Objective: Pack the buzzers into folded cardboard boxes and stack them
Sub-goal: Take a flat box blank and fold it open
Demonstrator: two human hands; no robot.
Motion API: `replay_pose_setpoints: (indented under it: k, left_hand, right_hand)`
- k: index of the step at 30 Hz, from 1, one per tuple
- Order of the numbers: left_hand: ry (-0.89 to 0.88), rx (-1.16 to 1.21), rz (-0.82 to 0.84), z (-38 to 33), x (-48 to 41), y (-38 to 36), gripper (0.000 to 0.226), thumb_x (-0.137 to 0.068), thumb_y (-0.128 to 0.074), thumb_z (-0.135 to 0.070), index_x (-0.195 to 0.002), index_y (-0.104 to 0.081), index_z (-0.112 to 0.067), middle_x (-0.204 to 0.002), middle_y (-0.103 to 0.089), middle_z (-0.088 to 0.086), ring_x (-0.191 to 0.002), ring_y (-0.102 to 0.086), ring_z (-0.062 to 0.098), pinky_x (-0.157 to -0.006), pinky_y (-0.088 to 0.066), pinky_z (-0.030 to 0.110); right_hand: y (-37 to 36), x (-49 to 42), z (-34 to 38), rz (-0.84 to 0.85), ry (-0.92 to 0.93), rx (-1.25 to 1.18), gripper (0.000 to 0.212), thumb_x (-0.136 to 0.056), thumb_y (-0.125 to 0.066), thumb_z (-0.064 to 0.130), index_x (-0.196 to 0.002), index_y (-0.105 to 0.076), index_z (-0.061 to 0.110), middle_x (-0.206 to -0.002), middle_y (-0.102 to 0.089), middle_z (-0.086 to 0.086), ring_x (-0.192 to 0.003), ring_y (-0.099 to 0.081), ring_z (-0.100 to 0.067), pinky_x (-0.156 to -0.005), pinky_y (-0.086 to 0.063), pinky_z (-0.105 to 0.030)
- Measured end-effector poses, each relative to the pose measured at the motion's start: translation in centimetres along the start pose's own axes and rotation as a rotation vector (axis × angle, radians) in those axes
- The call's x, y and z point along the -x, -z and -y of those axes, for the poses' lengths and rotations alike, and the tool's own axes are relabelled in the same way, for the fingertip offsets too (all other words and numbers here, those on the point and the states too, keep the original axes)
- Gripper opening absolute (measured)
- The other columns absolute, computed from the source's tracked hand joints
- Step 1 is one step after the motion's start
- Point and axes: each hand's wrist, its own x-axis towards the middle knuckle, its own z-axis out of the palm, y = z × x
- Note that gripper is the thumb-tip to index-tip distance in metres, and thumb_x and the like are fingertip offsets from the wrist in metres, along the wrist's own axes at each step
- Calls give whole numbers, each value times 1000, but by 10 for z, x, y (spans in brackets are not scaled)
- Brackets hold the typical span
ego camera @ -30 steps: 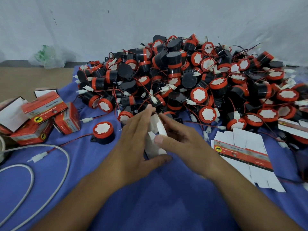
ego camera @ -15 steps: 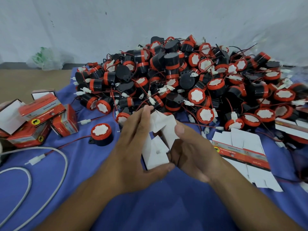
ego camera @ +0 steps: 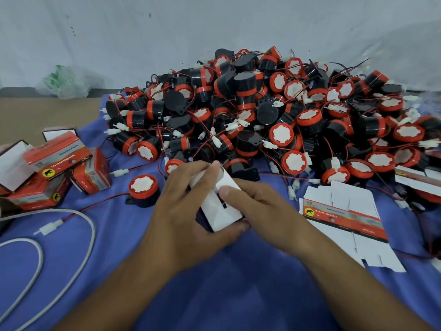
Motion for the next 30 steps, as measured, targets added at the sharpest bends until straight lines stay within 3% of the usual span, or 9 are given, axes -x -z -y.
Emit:
replay_pose_setpoints:
  k: [3,5,8,11,15,20,24,28,30]
  left_hand:
    - [-2,7,10,2,1,-1,75,-85,-64,-53,-128,-58,8,-123,-57,21,-113,-57,30,-94,-50,40]
    - [-9,24,26,2,0,-1,74,-88,-60,-54,-129,-57,8,-125,-55,20,-117,-54,28,-98,-48,40]
    - [-21,36,30,3,0,-2,69,-85,-63,-44,-128,-56,10,-126,-54,22,-118,-55,31,-97,-48,46]
    - [-4,18,19,2,2,-3,71,-81,-65,-40,-130,-54,10,-126,-55,22,-116,-55,32,-95,-49,46]
    - [41,-19,-1,0,3,-3,75,-78,-64,-42,-132,-53,9,-127,-56,19,-117,-55,29,-100,-46,36]
    - [25,-33,-3,1,2,-1,76,-77,-65,-42,-132,-52,9,-128,-55,20,-121,-52,28,-104,-43,31]
    - [40,-49,4,1,0,0,80,-76,-65,-44,-131,-52,12,-130,-55,21,-124,-47,24,-110,-33,18]
    - [19,-76,-3,1,2,0,80,-76,-67,-46,-128,-53,13,-126,-57,23,-123,-48,25,-110,-33,18]
    - [-1,-93,-24,2,1,-1,79,-78,-67,-47,-126,-55,14,-124,-58,24,-119,-53,29,-106,-41,26]
  right_hand:
    - [-3,-1,-4,12,47,60,41,-100,-44,48,-114,-66,16,-105,-69,-12,-95,-66,-28,-87,-51,-59]
    - [-4,-1,-8,52,58,3,35,-104,-41,44,-129,-62,32,-124,-68,4,-117,-63,-15,-101,-51,-41]
    - [-5,-1,-8,116,69,-106,34,-105,-40,39,-137,-48,46,-137,-56,27,-131,-48,5,-103,-41,-12]
    - [-6,-2,-12,111,99,-85,41,-107,-39,30,-148,-43,30,-144,-55,15,-134,-49,-4,-112,-41,-27]
    - [-9,-3,-13,62,126,-53,42,-108,-39,30,-150,-40,29,-142,-56,9,-133,-51,-11,-113,-40,-42]
    - [-11,-4,-15,1,161,32,40,-104,-40,41,-145,-38,45,-136,-56,21,-129,-52,-4,-108,-44,-34]
    - [-9,-3,-14,16,145,8,40,-104,-40,40,-144,-40,42,-135,-58,18,-127,-54,-5,-106,-47,-32]
    - [-7,-4,-15,55,54,-42,65,-94,-44,57,-153,-19,48,-155,-31,31,-141,-29,10,-121,-27,-28]
    - [-6,-2,-13,79,30,-72,66,-87,-45,68,-145,-14,64,-151,-21,42,-138,-23,20,-122,-21,-24]
